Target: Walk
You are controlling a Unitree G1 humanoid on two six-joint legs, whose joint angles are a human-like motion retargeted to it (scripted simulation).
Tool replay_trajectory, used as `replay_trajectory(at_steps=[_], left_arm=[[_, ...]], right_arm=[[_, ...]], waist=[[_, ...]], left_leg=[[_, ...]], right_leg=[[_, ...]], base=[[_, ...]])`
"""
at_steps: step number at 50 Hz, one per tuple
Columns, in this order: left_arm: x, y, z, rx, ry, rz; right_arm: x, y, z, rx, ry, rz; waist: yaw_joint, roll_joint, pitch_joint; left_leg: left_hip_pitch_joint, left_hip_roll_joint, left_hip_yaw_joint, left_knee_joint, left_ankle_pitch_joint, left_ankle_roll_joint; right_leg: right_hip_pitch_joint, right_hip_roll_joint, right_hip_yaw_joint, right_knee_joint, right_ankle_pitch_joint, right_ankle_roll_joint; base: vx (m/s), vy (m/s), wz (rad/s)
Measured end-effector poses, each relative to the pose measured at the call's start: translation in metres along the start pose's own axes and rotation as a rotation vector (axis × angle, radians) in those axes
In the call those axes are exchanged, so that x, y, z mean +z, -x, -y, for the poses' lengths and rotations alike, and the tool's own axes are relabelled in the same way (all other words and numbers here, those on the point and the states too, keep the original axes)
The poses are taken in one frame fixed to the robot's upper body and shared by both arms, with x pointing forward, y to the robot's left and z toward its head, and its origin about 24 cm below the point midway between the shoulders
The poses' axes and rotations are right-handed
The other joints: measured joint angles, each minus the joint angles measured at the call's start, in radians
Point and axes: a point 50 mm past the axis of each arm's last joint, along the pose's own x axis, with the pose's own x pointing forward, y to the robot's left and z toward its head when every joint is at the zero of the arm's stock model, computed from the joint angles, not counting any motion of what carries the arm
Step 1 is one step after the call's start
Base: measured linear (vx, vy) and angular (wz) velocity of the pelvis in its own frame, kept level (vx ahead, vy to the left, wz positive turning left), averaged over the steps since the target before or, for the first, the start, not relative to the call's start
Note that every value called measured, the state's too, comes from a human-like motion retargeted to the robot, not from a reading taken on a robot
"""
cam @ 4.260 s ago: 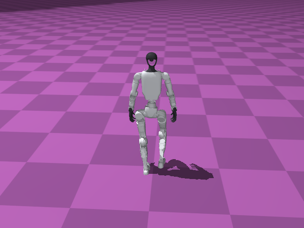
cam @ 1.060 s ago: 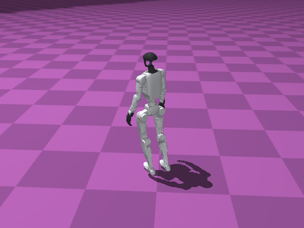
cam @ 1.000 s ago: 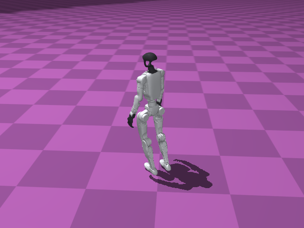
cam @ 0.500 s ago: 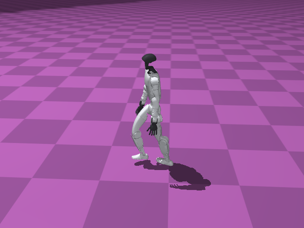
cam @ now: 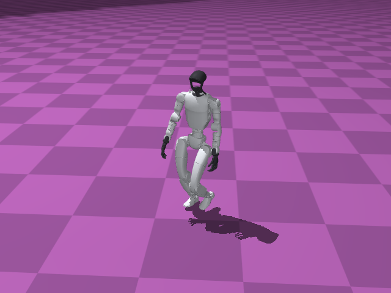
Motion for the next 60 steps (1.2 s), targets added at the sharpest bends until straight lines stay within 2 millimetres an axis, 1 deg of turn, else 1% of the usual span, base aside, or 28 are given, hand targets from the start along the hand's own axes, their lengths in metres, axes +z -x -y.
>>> replay_trajectory(at_steps=[3,6,7,10,13,15,17,18,20,22,23,25,26,27,29,33,36,38,40,42,45,47,48,50,52,55,58,60], left_arm=[[-0.007,0.001,0.002,0.000,0.001,-0.026],[-0.022,0.003,0.005,-0.009,-0.006,-0.090],[-0.028,0.004,0.006,-0.014,-0.007,-0.117],[-0.052,0.010,0.011,-0.029,0.005,-0.212],[-0.076,0.018,0.018,-0.044,0.039,-0.306],[-0.085,0.021,0.011,-0.041,0.076,-0.362],[-0.089,0.023,0.012,-0.052,0.092,-0.379],[-0.086,0.021,0.009,-0.053,0.093,-0.372],[-0.080,0.019,0.008,-0.060,0.068,-0.349],[-0.059,0.011,0.001,-0.058,0.029,-0.289],[-0.052,0.009,0.002,-0.060,0.004,-0.263],[-0.021,0.001,-0.004,-0.055,-0.042,-0.177],[-0.009,-0.001,-0.004,-0.053,-0.065,-0.134],[0.005,-0.004,-0.005,-0.051,-0.086,-0.089],[0.037,-0.007,-0.005,-0.045,-0.121,0.011],[0.087,-0.007,-0.002,-0.037,-0.187,0.180],[0.102,-0.006,0.001,-0.037,-0.213,0.243],[0.102,-0.005,0.001,-0.037,-0.215,0.251],[0.090,-0.006,0.003,-0.043,-0.206,0.218],[0.067,-0.007,0.006,-0.059,-0.203,0.146],[0.032,-0.006,0.015,-0.099,-0.227,0.031],[0.013,-0.004,0.017,-0.119,-0.251,-0.029],[0.003,-0.002,0.018,-0.126,-0.260,-0.058],[-0.007,-0.001,0.013,-0.126,-0.274,-0.092],[-0.024,0.003,0.012,-0.123,-0.262,-0.137],[-0.044,0.007,0.004,-0.111,-0.225,-0.192],[-0.069,0.015,0.005,-0.112,-0.178,-0.269],[-0.085,0.021,0.007,-0.115,-0.151,-0.321]], right_arm=[[0.023,-0.001,0.005,-0.009,0.015,0.078],[0.043,-0.001,0.008,-0.011,0.048,0.142],[0.048,-0.001,0.008,-0.009,0.057,0.156],[0.054,-0.001,0.006,-0.001,0.058,0.176],[0.048,-0.001,-0.002,0.020,0.030,0.161],[0.043,-0.001,-0.013,0.060,-0.002,0.142],[0.032,-0.001,-0.023,0.096,-0.019,0.109],[0.030,-0.001,-0.027,0.118,-0.020,0.099],[0.020,0.000,-0.036,0.150,-0.014,0.068],[0.017,0.000,-0.038,0.169,0.001,0.054],[0.009,0.001,-0.042,0.178,0.007,0.034],[0.005,0.001,-0.042,0.183,0.018,0.020],[-0.002,0.002,-0.044,0.189,0.017,0.003],[-0.008,0.003,-0.046,0.193,0.016,-0.013],[-0.016,0.004,-0.047,0.196,0.005,-0.042],[-0.034,0.007,-0.052,0.206,-0.024,-0.106],[-0.046,0.009,-0.055,0.211,-0.039,-0.145],[-0.051,0.011,-0.056,0.209,-0.049,-0.164],[-0.056,0.011,-0.054,0.202,-0.054,-0.182],[-0.060,0.012,-0.051,0.188,-0.054,-0.195],[-0.060,0.011,-0.038,0.151,-0.051,-0.187],[-0.054,0.009,-0.028,0.120,-0.036,-0.163],[-0.052,0.009,-0.024,0.107,-0.025,-0.152],[-0.039,0.006,-0.012,0.077,-0.006,-0.113],[-0.031,0.004,-0.006,0.059,0.014,-0.081],[-0.006,0.002,0.007,0.027,0.017,-0.002],[0.017,0.001,0.015,-0.006,0.015,0.081],[0.033,0.001,0.021,-0.027,0.021,0.136]], waist=[[0.021,-0.042,0.005],[0.021,-0.091,-0.004],[0.018,-0.102,-0.009],[0.015,-0.117,-0.033],[0.007,-0.144,-0.066],[-0.008,-0.269,-0.066],[-0.031,-0.306,-0.070],[-0.045,-0.337,-0.064],[-0.076,-0.363,-0.058],[-0.101,-0.366,-0.038],[-0.117,-0.371,-0.035],[-0.145,-0.334,-0.010],[-0.160,-0.332,-0.005],[-0.174,-0.323,0.003],[-0.197,-0.278,0.026],[-0.229,-0.209,0.045],[-0.240,-0.200,0.042],[-0.246,-0.179,0.033],[-0.252,-0.144,0.031],[-0.255,-0.092,0.035],[-0.253,0.028,0.026],[-0.230,0.062,0.013],[-0.214,0.069,0.015],[-0.183,0.058,-0.002],[-0.142,0.059,-0.002],[-0.095,0.014,-0.013],[-0.063,-0.023,-0.019],[-0.055,-0.051,-0.028]], left_leg=[[-0.081,0.020,0.061,-0.224,-0.012,0.021],[-0.104,-0.002,0.107,-0.541,0.031,0.020],[-0.108,-0.010,0.119,-0.628,0.043,0.019],[-0.128,-0.017,0.144,-0.704,0.057,0.025],[-0.128,-0.051,0.162,-0.626,0.099,0.059],[-0.015,-0.193,0.223,-0.749,0.185,0.105],[0.027,-0.265,0.220,-0.737,0.177,0.139],[0.084,-0.320,0.215,-0.799,0.192,0.156],[0.151,-0.388,0.187,-0.812,0.169,0.175],[0.308,-0.437,0.114,-0.973,0.202,0.178],[0.344,-0.461,0.088,-0.970,0.185,0.178],[0.517,-0.446,-0.011,-1.128,0.211,0.173],[0.559,-0.453,-0.046,-1.132,0.194,0.175],[0.609,-0.448,-0.083,-1.148,0.182,0.177],[0.724,-0.396,-0.156,-1.209,0.163,0.181],[0.837,-0.305,-0.207,-1.199,0.088,0.185],[0.869,-0.290,-0.209,-1.110,0.037,0.173],[0.866,-0.268,-0.229,-0.994,0.004,0.156],[0.844,-0.242,-0.245,-0.817,-0.022,0.130],[0.786,-0.197,-0.231,-0.570,-0.003,0.076],[0.598,-0.068,-0.183,-0.170,0.113,-0.022],[0.461,0.005,-0.130,-0.004,0.146,-0.013],[0.407,0.036,-0.102,0.059,0.128,0.004],[0.255,0.057,-0.057,0.128,0.093,0.051],[0.155,0.081,-0.016,0.129,0.025,0.077],[0.016,0.064,0.063,-0.017,-0.024,0.106],[-0.058,0.044,0.131,-0.274,-0.037,0.102],[-0.078,0.011,0.164,-0.496,-0.015,0.090]], right_leg=[[0.090,-0.053,-0.020,-0.039,-0.049,0.003],[0.158,-0.110,-0.044,-0.073,-0.083,0.015],[0.171,-0.124,-0.050,-0.068,-0.094,0.020],[0.186,-0.149,-0.056,0.017,-0.125,0.034],[0.178,-0.194,-0.056,0.168,-0.105,0.063],[0.143,-0.350,-0.028,0.381,-0.077,0.114],[0.095,-0.413,-0.008,0.564,0.042,0.141],[0.056,-0.459,0.015,0.658,0.092,0.150],[-0.009,-0.511,0.036,0.802,0.123,0.141],[-0.084,-0.539,0.056,0.864,0.092,0.108],[-0.118,-0.558,0.059,0.883,0.054,0.094],[-0.178,-0.532,0.045,0.844,0.004,0.057],[-0.211,-0.531,0.047,0.812,-0.019,0.053],[-0.239,-0.517,0.044,0.768,-0.034,0.050],[-0.273,-0.446,0.030,0.625,-0.034,0.054],[-0.301,-0.291,0.055,0.229,0.026,0.118],[-0.330,-0.226,0.133,0.102,0.038,0.155],[-0.315,-0.178,0.163,0.081,0.078,0.157],[-0.282,-0.124,0.167,0.119,0.121,0.145],[-0.247,-0.066,0.140,0.174,0.133,0.118],[-0.196,0.034,0.060,0.154,0.128,0.059],[-0.156,0.054,0.027,0.121,0.112,0.036],[-0.135,0.057,0.012,0.131,0.089,0.027],[-0.074,0.038,-0.008,0.047,0.087,0.023],[-0.026,0.037,-0.028,0.047,0.050,0.019],[0.081,-0.012,-0.041,-0.055,0.032,0.025],[0.169,-0.059,-0.061,-0.114,0.002,0.031],[0.217,-0.092,-0.084,-0.152,-0.009,0.039]], base=[[0.70,0.04,0.99],[0.72,0.08,1.00],[0.72,0.12,1.01],[0.75,0.14,0.82],[0.79,0.15,0.81],[0.82,0.15,0.96],[0.79,0.14,1.12],[0.78,0.13,1.17],[0.79,0.11,1.20],[0.79,0.11,1.19],[0.78,0.11,1.32],[0.80,0.11,1.38],[0.79,0.12,1.51],[0.79,0.12,1.60],[0.82,0.11,1.53],[0.82,0.10,1.42],[0.80,0.04,1.18],[0.85,-0.04,1.18],[0.82,-0.10,1.22],[0.76,-0.12,1.21],[0.69,-0.13,1.24],[0.68,-0.16,1.14],[0.68,-0.17,1.09],[0.67,-0.16,1.06],[0.66,-0.15,0.84],[0.68,-0.11,0.74],[0.69,-0.06,0.67],[0.69,-0.01,0.83]])
